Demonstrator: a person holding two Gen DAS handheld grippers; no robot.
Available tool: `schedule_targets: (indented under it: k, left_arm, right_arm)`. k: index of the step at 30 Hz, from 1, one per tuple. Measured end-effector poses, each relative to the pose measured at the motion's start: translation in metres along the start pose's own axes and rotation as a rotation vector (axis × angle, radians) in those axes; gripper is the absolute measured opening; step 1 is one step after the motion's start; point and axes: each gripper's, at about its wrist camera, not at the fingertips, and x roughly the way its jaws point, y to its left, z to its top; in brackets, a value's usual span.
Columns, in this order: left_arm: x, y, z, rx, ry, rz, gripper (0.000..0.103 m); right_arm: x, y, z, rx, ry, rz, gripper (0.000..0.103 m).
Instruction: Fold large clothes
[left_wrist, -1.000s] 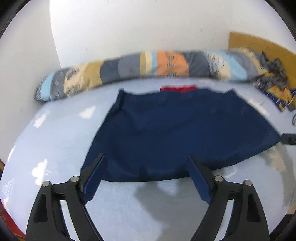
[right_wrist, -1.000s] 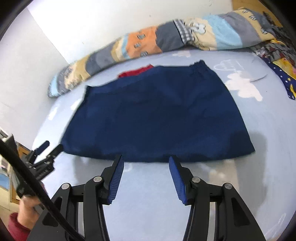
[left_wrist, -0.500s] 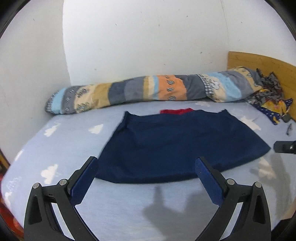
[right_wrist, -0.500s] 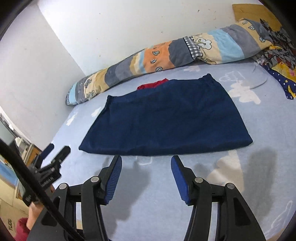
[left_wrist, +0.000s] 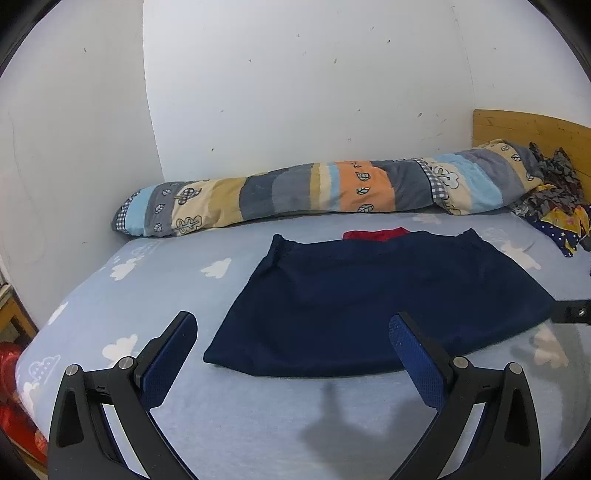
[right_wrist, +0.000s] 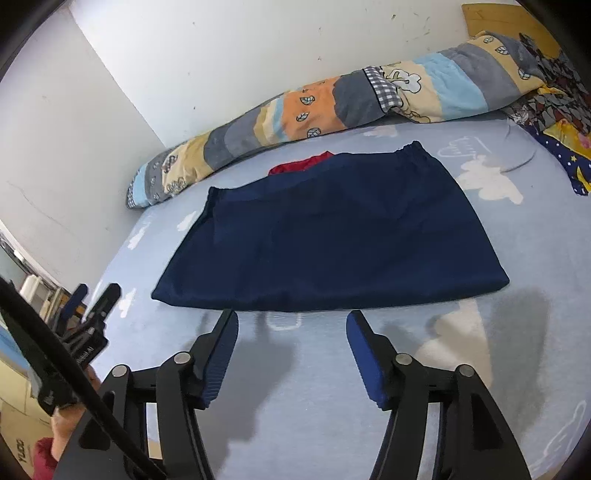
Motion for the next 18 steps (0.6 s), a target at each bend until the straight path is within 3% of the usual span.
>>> schedule_targets:
  k: [6, 12, 15, 18]
  left_arm:
    - [0.006, 0.001, -0.002, 0.013, 0.015, 0.012, 0.103]
    - [0.014, 0.004, -0.004, 0.036, 0.03, 0.007, 0.103]
    - [0.032, 0.016, -0.005, 0.007, 0.09, -0.021, 0.103]
    - [0.059, 0.046, -0.011, -0.114, 0.198, -0.056, 0.103]
  right_arm:
    - [0.043, -0.003, 0.01, -0.059, 0.056, -0.061, 0.066]
    - [0.087, -0.051, 0.011, 0.081, 0.172, -0.09, 0.066]
    - [0.09, -0.084, 0.005, 0.194, 0.21, -0.178, 0.066]
    - [0.068, -0.105, 0.008, 0.282, 0.14, -0.152, 0.066]
